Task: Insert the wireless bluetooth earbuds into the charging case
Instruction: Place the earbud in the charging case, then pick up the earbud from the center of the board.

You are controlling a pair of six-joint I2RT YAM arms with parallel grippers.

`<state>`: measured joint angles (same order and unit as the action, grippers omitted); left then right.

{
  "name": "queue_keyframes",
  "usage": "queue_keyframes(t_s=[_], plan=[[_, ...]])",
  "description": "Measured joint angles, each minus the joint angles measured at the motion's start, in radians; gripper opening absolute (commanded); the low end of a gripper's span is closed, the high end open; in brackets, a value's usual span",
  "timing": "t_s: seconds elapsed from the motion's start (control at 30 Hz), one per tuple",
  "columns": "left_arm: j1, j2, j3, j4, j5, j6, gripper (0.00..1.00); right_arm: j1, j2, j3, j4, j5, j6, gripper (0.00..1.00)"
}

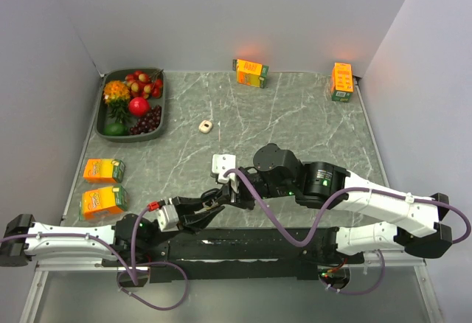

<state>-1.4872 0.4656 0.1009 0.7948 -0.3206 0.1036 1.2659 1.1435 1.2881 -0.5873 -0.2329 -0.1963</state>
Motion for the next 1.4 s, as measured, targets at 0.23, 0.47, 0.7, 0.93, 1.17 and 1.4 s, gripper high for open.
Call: queue_keyframes(t_s=[0.23, 0.47, 0.7, 0.93, 1.17, 1.4], plan=[[0.000, 0.006, 0.000, 0.009, -0.018, 0.008, 0.01, 0.000, -0.019, -0.005, -0.016, -0.005, -0.013, 0.41], [0.003, 0.009, 0.000, 0.040, -0.053, 0.008, 0.01, 0.000, -0.097, -0.013, -0.036, -0.011, -0.001, 0.46], [0.003, 0.011, 0.000, 0.048, -0.097, 0.007, 0.01, -0.035, -0.120, -0.031, -0.007, 0.140, 0.081, 0.39], [0.003, -0.012, -0.005, 0.044, -0.201, -0.015, 0.01, -0.264, -0.134, -0.243, 0.055, 0.248, 0.341, 0.44], [0.003, -0.071, -0.016, -0.002, -0.264, -0.040, 0.01, -0.300, 0.000, -0.430, 0.079, 0.201, 0.507, 0.50], [0.003, -0.096, -0.016, -0.066, -0.272, -0.056, 0.01, -0.300, 0.087, -0.553, 0.127, 0.197, 0.588, 0.51]])
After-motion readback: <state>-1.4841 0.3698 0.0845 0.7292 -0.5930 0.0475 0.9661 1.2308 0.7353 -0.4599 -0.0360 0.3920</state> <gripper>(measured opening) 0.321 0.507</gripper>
